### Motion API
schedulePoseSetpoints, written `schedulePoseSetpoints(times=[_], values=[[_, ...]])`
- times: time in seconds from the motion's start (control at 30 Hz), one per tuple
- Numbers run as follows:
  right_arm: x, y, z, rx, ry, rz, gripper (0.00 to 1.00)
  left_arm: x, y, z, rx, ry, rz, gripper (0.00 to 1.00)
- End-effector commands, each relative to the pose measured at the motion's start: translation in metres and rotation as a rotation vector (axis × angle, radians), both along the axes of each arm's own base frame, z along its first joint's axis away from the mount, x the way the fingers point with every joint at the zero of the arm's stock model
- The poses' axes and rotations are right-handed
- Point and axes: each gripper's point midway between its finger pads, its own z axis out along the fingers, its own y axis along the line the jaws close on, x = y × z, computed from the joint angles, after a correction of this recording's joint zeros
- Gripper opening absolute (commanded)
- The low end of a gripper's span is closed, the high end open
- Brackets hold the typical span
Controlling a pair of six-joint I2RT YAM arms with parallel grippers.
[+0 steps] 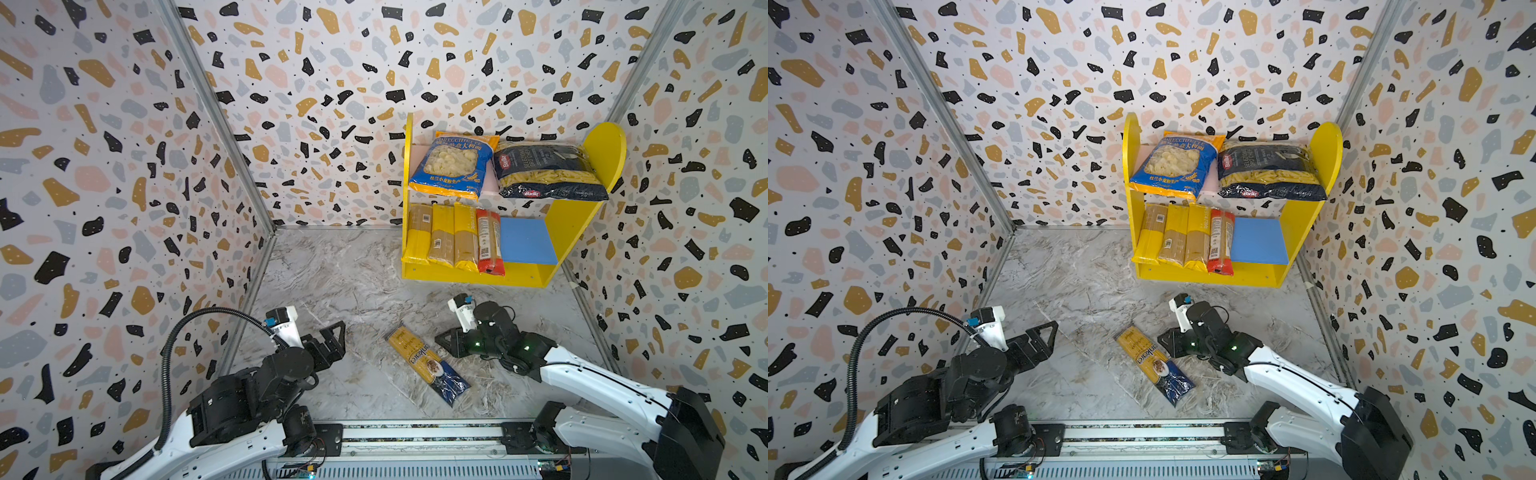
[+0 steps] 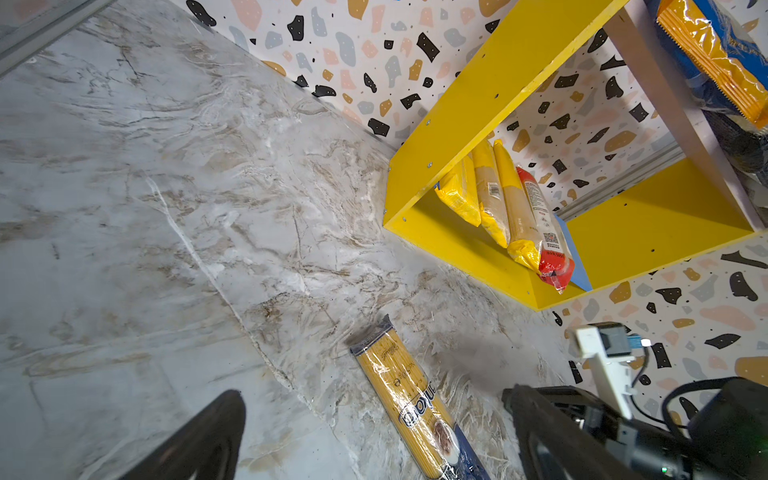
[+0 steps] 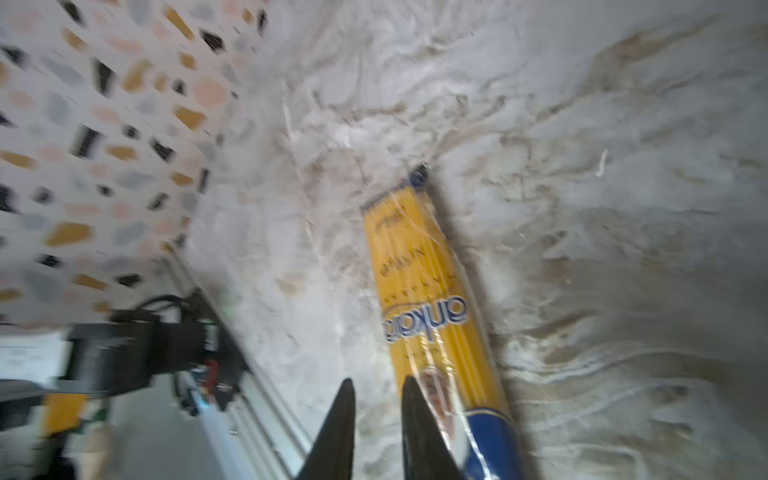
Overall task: Place and organize the pasta boxes and bags onto the shelf
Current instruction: 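Drag the ankara pack along the table with the right gripper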
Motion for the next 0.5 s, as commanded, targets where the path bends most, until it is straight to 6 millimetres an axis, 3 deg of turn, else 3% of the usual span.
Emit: schedulePoseSetpoints(times=[0.0,0.13,0.27,0.47], values=[[-0.007,-0.005,-0.020,-0.207,-0.043,-0.003,0.36,0.001,0.000,-0.002,-0.007,-0.012,0.003,1.00],[-0.016,0.005,-0.036,-0.307,-0.061,0.025,0.56,0.001,0.002,-0.003,-0.012,-0.018,0.010,1.00],[-0.018,0.008,-0.048,-0.359,-0.069,0.039,0.83,0.000,0.006,-0.003,0.001,-0.017,0.016,1.00],[-0.017,0.010,-0.069,-0.457,-0.077,0.063,0.90,0.000,0.012,-0.004,0.003,-0.026,0.030,1.00]])
